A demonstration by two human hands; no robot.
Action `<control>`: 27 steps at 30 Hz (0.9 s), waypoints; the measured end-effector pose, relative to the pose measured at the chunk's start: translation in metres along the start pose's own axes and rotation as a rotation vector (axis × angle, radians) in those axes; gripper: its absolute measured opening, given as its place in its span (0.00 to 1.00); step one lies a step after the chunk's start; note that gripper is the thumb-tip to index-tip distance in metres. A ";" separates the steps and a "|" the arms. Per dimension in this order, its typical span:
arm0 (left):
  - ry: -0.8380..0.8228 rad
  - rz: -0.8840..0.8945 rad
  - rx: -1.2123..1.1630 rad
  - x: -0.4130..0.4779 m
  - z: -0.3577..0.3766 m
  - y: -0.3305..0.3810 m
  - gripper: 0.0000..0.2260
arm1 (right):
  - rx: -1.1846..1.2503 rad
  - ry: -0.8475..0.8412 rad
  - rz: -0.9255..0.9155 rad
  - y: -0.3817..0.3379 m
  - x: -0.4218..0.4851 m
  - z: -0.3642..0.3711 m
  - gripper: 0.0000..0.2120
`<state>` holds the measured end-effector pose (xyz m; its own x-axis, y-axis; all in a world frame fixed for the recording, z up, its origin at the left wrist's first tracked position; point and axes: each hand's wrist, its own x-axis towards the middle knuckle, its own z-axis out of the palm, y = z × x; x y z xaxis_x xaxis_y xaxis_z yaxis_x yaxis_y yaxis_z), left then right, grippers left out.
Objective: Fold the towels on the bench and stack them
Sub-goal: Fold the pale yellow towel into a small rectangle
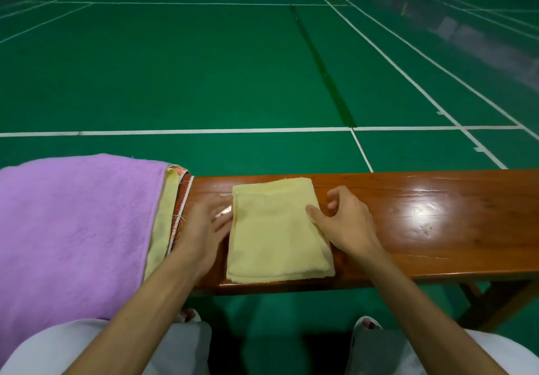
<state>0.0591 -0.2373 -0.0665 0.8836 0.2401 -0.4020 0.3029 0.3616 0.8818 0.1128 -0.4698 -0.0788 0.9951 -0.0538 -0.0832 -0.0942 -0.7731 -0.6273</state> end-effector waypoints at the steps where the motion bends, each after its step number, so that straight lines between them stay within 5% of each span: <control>1: 0.081 0.098 0.122 0.005 -0.004 -0.001 0.08 | -0.057 0.048 -0.055 -0.003 -0.003 0.000 0.27; 4: 0.113 0.410 0.566 0.012 -0.007 -0.011 0.20 | -0.183 0.065 -0.313 -0.006 -0.007 0.008 0.31; 7: -0.115 0.715 1.051 0.013 0.005 -0.032 0.25 | -0.311 -0.107 -0.526 -0.002 -0.005 0.024 0.38; 11: -0.227 0.728 1.673 0.019 0.011 -0.063 0.30 | -0.518 -0.263 -0.548 0.007 -0.006 0.049 0.36; 21: -0.252 0.669 1.662 0.023 -0.014 -0.068 0.38 | -0.469 -0.262 -0.498 0.015 -0.007 0.045 0.47; 27: -0.417 0.875 1.645 0.005 -0.047 -0.068 0.47 | -0.371 -0.308 -0.738 0.040 -0.033 0.020 0.48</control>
<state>0.0262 -0.2188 -0.1397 0.8967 -0.4359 0.0765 -0.4420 -0.8731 0.2056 0.0757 -0.4867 -0.1166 0.7405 0.6720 0.0054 0.6389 -0.7015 -0.3157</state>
